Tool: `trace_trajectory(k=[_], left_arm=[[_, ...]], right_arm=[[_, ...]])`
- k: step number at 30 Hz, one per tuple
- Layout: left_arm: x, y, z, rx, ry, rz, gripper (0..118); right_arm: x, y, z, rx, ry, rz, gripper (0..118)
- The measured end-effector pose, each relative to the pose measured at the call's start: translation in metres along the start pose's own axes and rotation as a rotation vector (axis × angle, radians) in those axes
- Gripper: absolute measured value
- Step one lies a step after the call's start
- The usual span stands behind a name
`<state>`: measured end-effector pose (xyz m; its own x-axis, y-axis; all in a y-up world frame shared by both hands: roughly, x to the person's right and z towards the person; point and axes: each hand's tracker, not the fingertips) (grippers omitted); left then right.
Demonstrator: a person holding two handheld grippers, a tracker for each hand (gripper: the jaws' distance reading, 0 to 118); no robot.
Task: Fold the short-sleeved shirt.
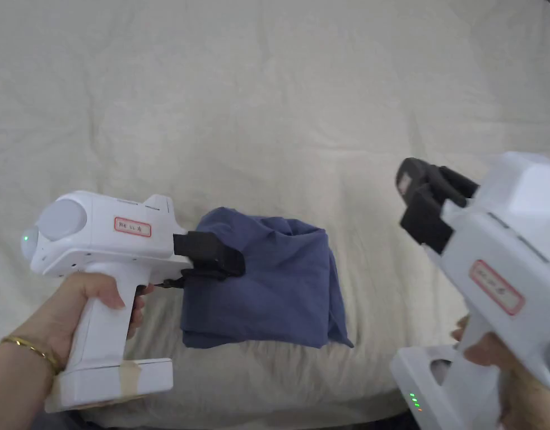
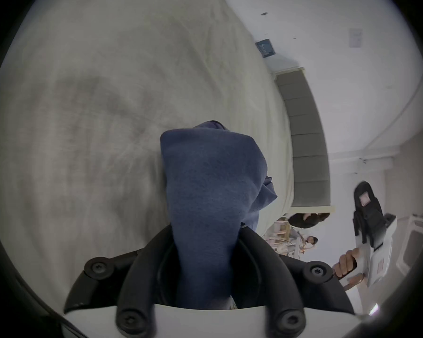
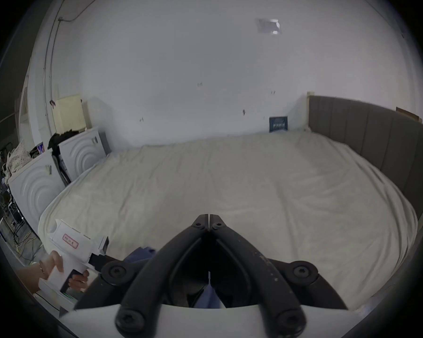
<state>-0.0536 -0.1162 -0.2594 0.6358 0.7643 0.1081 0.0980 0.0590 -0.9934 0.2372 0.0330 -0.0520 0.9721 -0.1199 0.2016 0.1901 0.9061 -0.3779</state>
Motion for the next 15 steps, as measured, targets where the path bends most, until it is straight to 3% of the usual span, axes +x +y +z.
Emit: trace_trajectory(k=[5, 15], left_arm=[[-0.005, 0.018, 0.078, 0.093, 0.143, -0.067, 24], [-0.108, 0.091, 0.268, 0.252, 0.741, -0.087, 24]], right_arm=[[0.011, 0.014, 0.014, 0.037, -0.007, -0.028, 1], [-0.011, -0.003, -0.004, -0.030, -0.018, 0.003, 1]])
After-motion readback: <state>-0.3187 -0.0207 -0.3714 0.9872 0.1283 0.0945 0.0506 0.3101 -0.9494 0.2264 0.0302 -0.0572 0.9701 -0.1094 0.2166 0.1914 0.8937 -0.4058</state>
